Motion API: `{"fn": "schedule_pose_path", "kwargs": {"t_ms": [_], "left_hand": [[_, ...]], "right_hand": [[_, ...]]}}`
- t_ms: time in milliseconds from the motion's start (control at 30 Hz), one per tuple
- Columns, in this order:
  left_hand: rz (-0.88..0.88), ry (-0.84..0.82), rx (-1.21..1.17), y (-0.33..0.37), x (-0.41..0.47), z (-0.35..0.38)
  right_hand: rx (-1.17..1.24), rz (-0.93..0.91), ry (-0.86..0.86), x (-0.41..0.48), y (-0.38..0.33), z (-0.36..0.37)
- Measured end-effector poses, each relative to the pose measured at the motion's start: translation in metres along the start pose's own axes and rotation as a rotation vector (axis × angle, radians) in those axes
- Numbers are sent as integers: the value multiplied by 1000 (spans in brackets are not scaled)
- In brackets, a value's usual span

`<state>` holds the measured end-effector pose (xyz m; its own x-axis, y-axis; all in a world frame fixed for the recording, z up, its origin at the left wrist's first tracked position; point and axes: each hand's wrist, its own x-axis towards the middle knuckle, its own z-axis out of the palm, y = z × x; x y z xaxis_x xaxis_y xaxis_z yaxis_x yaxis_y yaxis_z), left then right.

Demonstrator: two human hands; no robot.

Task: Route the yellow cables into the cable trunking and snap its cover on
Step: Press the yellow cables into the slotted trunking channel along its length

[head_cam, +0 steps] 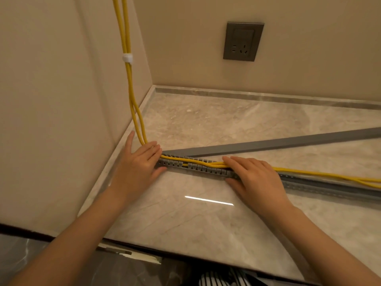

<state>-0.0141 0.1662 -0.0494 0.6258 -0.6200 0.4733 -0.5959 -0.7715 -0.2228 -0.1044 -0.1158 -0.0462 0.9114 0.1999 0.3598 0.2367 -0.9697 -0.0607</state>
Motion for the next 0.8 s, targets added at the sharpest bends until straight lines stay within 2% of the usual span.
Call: {"fn": "schedule_pose_path", "kwargs": {"t_ms": [133, 433, 800], "left_hand": [[-19, -49, 59, 5, 11, -2], [-71, -76, 98, 6, 40, -3], [-321, -202, -8, -26, 94, 15]], "right_hand": [[19, 94, 51, -3, 18, 4], [42, 24, 289, 19, 34, 4], [115, 10, 192, 89, 55, 8]]}}
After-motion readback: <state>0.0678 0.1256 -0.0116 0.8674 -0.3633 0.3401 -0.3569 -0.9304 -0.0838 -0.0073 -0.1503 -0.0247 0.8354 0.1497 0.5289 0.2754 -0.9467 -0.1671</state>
